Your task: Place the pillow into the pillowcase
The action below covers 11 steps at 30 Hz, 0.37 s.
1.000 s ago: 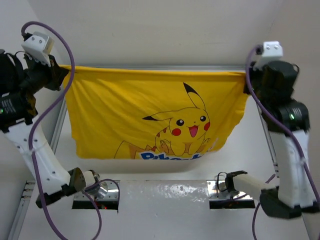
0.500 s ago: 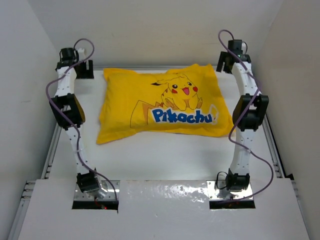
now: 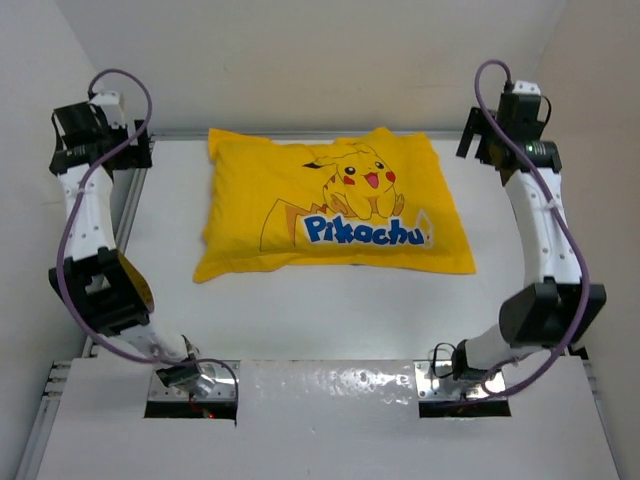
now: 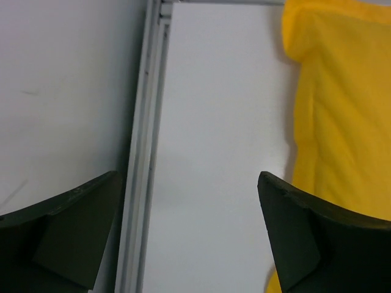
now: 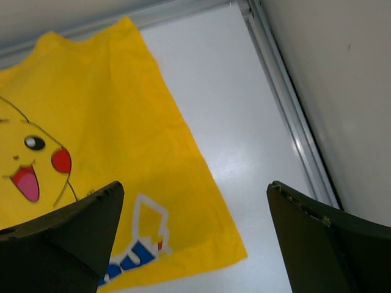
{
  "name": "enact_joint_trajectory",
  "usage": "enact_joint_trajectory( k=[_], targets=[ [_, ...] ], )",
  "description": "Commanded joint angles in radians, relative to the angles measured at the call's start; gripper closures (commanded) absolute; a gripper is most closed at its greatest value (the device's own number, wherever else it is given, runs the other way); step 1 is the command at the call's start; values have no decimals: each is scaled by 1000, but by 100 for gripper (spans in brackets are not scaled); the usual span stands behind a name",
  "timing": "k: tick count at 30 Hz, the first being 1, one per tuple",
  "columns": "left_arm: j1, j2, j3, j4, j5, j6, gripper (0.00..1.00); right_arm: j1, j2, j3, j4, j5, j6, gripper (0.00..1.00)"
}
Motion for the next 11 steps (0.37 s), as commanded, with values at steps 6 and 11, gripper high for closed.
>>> enact_joint_trajectory(
  k=[6, 11],
  targets=[
    [0, -185, -469, -74, 63, 152, 8, -8, -338, -636, 201, 16, 251, 1],
    [0, -219, -629, -52, 52, 174, 7, -8, -558, -940, 356, -14, 311, 1]
  ],
)
